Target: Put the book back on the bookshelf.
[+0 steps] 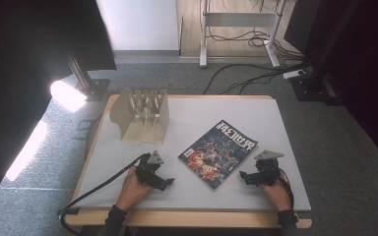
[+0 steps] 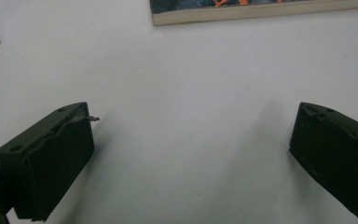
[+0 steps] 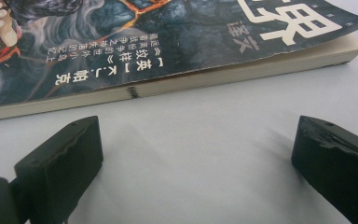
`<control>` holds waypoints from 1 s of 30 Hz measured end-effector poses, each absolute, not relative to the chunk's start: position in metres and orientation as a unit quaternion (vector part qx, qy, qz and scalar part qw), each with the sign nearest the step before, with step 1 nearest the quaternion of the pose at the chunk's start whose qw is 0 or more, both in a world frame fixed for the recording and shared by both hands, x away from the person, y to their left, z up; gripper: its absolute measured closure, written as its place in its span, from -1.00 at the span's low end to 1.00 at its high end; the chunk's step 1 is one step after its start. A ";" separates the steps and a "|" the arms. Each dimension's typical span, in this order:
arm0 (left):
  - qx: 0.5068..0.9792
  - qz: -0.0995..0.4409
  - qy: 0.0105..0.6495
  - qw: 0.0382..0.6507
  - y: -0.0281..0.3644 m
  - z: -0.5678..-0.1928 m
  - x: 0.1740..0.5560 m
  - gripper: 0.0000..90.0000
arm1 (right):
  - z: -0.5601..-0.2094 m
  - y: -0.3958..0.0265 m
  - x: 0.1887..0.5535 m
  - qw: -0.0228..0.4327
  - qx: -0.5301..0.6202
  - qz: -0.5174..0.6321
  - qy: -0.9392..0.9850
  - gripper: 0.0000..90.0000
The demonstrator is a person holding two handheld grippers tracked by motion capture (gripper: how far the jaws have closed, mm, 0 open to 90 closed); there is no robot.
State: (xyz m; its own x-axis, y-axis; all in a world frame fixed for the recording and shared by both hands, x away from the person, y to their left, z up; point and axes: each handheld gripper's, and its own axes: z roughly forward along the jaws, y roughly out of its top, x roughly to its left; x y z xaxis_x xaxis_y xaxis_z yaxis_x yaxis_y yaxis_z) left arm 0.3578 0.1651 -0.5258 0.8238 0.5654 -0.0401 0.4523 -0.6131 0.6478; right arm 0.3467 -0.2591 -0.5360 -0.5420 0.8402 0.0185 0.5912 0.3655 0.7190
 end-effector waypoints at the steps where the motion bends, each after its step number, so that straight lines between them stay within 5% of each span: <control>1: 0.893 0.080 0.286 0.339 0.165 -0.525 0.359 -1.00 | -0.536 -0.259 0.347 0.178 0.444 0.349 0.806 -0.97; 30: 0.898 0.088 0.257 0.346 0.128 -0.489 0.396 -1.00 | -0.502 -0.247 0.369 0.196 0.417 0.368 0.808 -0.99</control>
State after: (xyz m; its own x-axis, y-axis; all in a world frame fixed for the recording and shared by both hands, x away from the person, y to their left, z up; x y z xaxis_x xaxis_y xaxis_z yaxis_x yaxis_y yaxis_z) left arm 0.3956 0.1281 -0.4894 0.8528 0.5218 -0.0191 0.4001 -0.6296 0.6660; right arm 0.3689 -0.2475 -0.5019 -0.5761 0.8173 -0.0107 0.5291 0.3828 0.7573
